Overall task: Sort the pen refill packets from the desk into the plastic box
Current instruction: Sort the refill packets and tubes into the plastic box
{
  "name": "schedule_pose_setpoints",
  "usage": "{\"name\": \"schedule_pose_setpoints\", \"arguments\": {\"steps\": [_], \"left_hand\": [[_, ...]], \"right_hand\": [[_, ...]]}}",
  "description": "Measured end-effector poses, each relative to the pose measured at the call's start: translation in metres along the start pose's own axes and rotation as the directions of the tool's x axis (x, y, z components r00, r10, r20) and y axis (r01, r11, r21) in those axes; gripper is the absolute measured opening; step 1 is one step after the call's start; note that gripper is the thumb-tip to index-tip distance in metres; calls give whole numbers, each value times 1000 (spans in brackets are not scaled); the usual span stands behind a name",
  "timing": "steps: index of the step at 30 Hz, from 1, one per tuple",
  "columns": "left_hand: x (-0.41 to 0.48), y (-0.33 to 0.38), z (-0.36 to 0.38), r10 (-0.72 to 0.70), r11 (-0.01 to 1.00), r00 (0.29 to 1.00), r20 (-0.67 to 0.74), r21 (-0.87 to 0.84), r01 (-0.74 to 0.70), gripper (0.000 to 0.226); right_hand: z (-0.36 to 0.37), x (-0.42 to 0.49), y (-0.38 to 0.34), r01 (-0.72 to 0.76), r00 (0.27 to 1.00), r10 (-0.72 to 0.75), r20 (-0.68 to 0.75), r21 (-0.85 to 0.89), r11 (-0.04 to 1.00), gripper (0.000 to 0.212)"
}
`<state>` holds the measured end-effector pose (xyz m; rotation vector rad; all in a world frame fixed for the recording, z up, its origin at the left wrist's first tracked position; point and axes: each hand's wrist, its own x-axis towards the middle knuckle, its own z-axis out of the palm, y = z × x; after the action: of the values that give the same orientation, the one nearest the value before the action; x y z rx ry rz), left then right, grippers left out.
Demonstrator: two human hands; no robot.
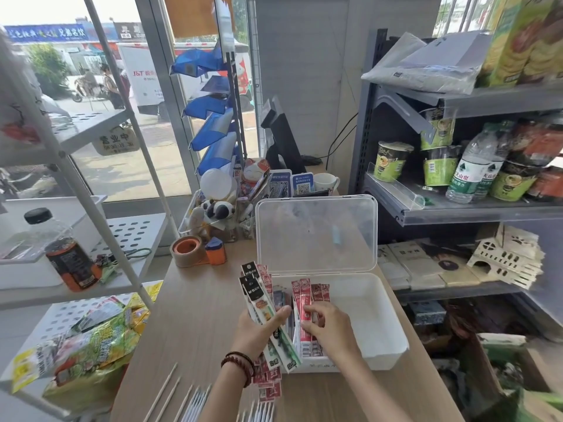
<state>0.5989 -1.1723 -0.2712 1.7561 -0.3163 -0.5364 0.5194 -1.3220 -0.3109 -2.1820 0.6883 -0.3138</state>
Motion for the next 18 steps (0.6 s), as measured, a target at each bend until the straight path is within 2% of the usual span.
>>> {"name": "schedule_pose_setpoints", "arguments": {"steps": [3, 6, 9, 12, 15, 18], "left_hand": [[0, -1, 0, 30, 999, 999, -24, 21, -30, 25], [0, 0, 1, 41, 999, 999, -27, 20, -40, 35], [2, -3, 1, 52, 999, 998, -37, 10, -51, 40], [4, -2, 1, 63, 998, 997, -54, -17, -64, 32], [5, -2, 0, 64, 998, 997, -39, -5, -64, 30], [7, -1, 0, 49, 999, 998, -27, 13, -49, 44]], "right_hand": [[1, 0, -1, -4, 1000, 5, 31, -36, 999, 39], [-1, 0, -3, 2, 1000, -1, 12, -38, 999, 32], [-11, -8, -17, 35, 999, -32, -20, 168, 985, 16], [-22, -19, -29, 59, 993, -98, 72, 422, 905, 12], [-25, -24, -31, 90, 976, -167, 138, 442, 892, 26], [-20, -26, -37, 94, 970, -178, 164, 422, 902, 29]]}}
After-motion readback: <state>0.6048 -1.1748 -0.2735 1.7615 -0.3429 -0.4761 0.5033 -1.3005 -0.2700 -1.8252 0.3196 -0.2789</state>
